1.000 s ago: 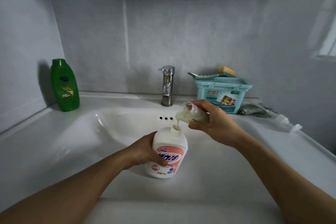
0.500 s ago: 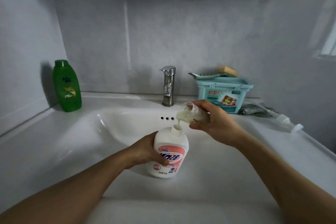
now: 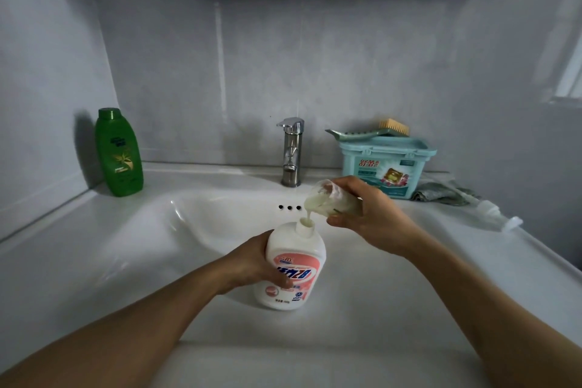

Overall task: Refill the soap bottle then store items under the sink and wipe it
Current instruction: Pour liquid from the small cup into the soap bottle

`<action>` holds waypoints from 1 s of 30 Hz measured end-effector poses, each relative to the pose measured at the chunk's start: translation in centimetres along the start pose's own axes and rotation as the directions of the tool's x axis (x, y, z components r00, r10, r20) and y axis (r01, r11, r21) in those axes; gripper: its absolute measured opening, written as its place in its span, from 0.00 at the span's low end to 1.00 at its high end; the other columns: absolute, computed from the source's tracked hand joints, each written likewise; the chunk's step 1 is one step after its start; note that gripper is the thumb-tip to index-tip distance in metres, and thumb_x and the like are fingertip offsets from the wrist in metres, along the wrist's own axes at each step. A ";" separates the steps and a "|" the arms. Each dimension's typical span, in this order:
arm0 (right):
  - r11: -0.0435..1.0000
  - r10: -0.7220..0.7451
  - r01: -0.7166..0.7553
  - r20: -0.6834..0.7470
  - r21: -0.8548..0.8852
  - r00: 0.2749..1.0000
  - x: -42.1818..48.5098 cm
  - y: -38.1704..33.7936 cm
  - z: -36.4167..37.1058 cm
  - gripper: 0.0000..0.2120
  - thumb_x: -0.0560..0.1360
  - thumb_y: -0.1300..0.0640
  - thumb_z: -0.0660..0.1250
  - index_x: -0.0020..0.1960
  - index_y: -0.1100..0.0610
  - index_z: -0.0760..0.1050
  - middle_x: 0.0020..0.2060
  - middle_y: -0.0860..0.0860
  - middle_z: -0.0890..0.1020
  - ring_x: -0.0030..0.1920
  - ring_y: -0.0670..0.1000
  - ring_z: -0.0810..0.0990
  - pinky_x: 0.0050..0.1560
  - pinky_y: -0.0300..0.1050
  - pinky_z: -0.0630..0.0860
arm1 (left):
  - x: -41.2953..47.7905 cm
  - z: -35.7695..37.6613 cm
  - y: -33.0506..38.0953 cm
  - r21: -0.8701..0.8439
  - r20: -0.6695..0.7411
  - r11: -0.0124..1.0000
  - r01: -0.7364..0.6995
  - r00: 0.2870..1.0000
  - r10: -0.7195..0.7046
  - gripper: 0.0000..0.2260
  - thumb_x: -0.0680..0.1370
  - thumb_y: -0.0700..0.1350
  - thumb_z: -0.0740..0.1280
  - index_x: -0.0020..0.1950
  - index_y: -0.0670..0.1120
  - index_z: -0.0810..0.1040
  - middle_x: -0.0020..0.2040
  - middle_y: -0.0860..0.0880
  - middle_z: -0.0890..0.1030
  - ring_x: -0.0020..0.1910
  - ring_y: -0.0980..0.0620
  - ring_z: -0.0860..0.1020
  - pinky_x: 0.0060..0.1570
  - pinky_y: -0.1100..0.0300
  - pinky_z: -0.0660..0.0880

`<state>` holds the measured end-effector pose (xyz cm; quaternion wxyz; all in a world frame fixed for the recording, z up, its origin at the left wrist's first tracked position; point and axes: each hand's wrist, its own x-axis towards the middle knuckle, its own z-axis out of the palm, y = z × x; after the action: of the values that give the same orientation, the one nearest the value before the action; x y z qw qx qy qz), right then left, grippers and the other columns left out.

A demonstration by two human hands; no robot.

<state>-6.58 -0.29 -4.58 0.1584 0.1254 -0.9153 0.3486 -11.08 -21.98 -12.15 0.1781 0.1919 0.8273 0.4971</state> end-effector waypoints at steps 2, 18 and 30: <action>1.000 0.001 -0.001 0.000 -0.001 1.000 0.0 0.0 0.0 0.26 0.69 0.57 0.73 0.65 0.50 0.68 0.53 0.45 0.74 0.51 0.45 0.75 0.49 0.36 0.73 | 0.0 0.0 0.0 0.005 0.002 1.000 0.005 1.000 -0.005 0.29 0.63 0.34 0.79 0.60 0.52 0.75 0.51 0.53 0.84 0.52 0.54 0.82 0.52 0.57 0.79; 1.000 0.005 -0.005 -0.001 0.005 1.000 0.0 0.0 0.0 0.26 0.69 0.57 0.74 0.64 0.50 0.68 0.52 0.44 0.74 0.50 0.44 0.74 0.44 0.29 0.70 | -0.1 0.0 0.0 0.009 0.005 1.000 -0.002 1.000 0.002 0.28 0.63 0.34 0.79 0.57 0.52 0.76 0.50 0.53 0.85 0.50 0.57 0.82 0.47 0.63 0.79; 1.000 0.010 -0.010 -0.001 0.005 1.000 -0.1 -0.2 -0.1 0.26 0.69 0.57 0.73 0.65 0.50 0.68 0.52 0.44 0.73 0.49 0.43 0.73 0.43 0.29 0.70 | -0.1 0.0 0.1 0.019 0.003 1.000 0.009 1.000 -0.009 0.29 0.63 0.36 0.79 0.60 0.52 0.75 0.52 0.52 0.84 0.54 0.52 0.81 0.58 0.51 0.78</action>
<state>-6.41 -0.36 -4.39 0.1569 0.1208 -0.9150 0.3516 -10.99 -21.98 -12.04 0.1796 0.1904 0.8327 0.4879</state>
